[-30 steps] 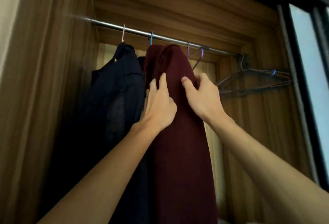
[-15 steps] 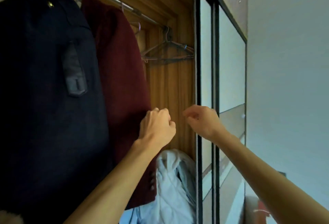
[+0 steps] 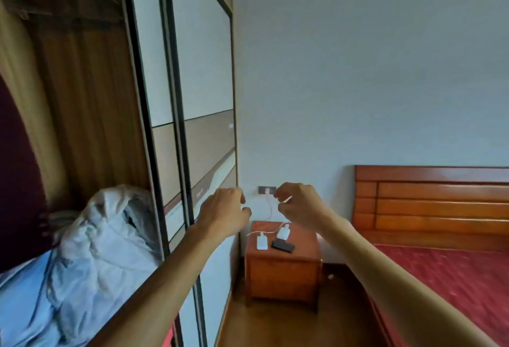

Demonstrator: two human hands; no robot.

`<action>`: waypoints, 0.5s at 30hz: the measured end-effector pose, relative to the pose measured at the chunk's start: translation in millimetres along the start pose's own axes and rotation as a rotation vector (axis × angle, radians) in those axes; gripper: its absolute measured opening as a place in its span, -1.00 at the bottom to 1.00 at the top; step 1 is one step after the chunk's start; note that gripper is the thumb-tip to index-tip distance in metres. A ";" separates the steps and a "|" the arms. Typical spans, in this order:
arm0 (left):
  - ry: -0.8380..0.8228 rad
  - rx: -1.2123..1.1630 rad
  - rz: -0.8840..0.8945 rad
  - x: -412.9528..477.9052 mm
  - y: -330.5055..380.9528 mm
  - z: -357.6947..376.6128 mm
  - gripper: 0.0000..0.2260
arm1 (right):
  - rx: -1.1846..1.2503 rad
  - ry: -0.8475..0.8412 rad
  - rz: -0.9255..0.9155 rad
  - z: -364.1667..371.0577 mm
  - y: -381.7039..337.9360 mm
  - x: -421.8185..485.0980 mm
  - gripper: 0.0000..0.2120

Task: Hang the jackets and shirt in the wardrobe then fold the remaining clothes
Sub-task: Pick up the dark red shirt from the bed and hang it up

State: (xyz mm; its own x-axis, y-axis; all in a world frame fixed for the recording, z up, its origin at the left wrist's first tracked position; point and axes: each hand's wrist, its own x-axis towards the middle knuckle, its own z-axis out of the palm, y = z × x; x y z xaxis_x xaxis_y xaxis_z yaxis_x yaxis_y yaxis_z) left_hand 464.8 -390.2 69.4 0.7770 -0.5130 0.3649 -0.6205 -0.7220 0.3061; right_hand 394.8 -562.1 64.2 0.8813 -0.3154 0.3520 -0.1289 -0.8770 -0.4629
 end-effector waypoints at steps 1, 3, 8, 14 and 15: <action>-0.030 -0.023 0.031 -3.9 17.8 12.2 -0.72 | -0.017 -0.009 0.033 -9.2 20.4 -16.4 -0.69; -0.088 -0.071 0.079 -14.1 54.4 35.7 -0.74 | -0.057 -0.037 0.094 -28.0 60.8 -54.3 -0.68; -0.262 -0.103 0.220 -49.9 150.1 93.8 -0.80 | -0.095 -0.037 0.259 -75.8 155.0 -161.7 -0.72; -0.459 -0.129 0.398 -99.6 270.5 147.3 -0.79 | -0.103 -0.014 0.444 -128.1 233.6 -276.1 -0.61; -0.488 -0.140 0.427 -108.1 290.0 154.6 -0.79 | -0.104 -0.003 0.473 -135.9 244.5 -293.3 -0.61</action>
State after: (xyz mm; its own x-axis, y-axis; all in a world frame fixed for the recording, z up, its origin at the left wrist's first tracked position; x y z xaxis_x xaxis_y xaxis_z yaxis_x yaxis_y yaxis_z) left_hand 217.3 -616.0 -17.2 0.3987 -0.9158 0.0492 -0.8668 -0.3588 0.3463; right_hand 43.0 -733.3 -41.7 0.7162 -0.6875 0.1196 -0.5607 -0.6690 -0.4879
